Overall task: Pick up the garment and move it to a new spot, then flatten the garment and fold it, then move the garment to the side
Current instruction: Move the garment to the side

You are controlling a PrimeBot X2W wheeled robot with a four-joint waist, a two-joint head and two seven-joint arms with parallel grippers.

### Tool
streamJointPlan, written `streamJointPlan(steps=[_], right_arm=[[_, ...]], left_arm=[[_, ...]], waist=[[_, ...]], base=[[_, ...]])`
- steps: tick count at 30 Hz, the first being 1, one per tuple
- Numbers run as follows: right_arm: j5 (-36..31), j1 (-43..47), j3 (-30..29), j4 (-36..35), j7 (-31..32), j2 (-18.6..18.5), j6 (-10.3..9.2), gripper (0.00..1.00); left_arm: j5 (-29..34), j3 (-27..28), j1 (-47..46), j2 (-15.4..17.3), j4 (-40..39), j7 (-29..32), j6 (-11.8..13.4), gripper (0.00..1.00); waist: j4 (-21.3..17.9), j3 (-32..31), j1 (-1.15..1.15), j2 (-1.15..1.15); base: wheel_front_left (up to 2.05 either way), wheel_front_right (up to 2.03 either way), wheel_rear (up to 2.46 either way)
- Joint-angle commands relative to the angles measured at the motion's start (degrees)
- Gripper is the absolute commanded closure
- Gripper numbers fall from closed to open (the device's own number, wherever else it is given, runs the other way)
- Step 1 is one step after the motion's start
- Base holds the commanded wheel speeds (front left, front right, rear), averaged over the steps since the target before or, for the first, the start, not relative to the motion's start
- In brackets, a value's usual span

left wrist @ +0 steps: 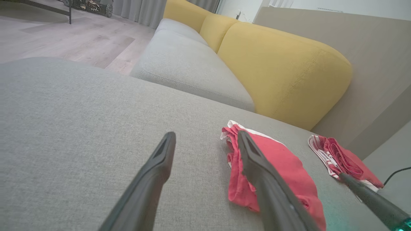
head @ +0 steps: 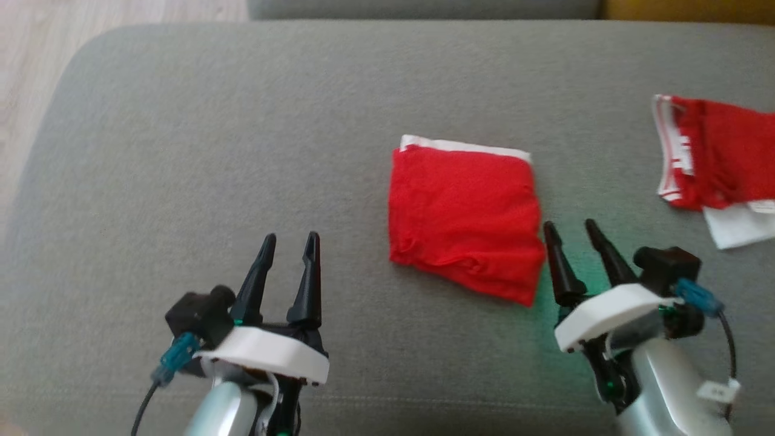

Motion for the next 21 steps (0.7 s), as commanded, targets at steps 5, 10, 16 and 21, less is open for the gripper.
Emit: streamJointPlan(steps=[5, 10, 16, 21], right_arm=[[3.8, -5.8, 0.6, 4.0, 1.4, 0.2, -0.04, 0.00], [5.0, -8.1, 0.8, 9.0, 2.5, -0.1, -0.04, 0.00], [4.8, -9.6, 3.9, 13.2, 1.8, -0.9, -0.04, 1.00], [-1.4, -11.8, 6.6, 14.0, -3.6, -3.4, -0.04, 1.00]], left_arm=[[0.8, 0.8, -3.6, 0.2, -1.6, -0.3, 0.1, 0.00], [0.9, 0.9, -3.9, 0.2, -1.6, -0.3, 0.2, 0.00], [1.2, 1.6, -4.3, 0.2, -1.5, -0.3, 0.3, 0.00], [1.5, 1.9, -4.4, 0.2, -1.6, -0.3, 0.1, 0.00]], waist=[[3.8, 3.4, 0.00, 0.00], [5.3, 4.5, 0.00, 0.00], [5.1, 4.8, 0.00, 0.00], [2.8, 3.7, 0.00, 0.00]], base=[[0.00, 0.00, 0.00], [0.00, 0.00, 0.00], [0.00, 0.00, 0.00], [0.00, 0.00, 0.00]])
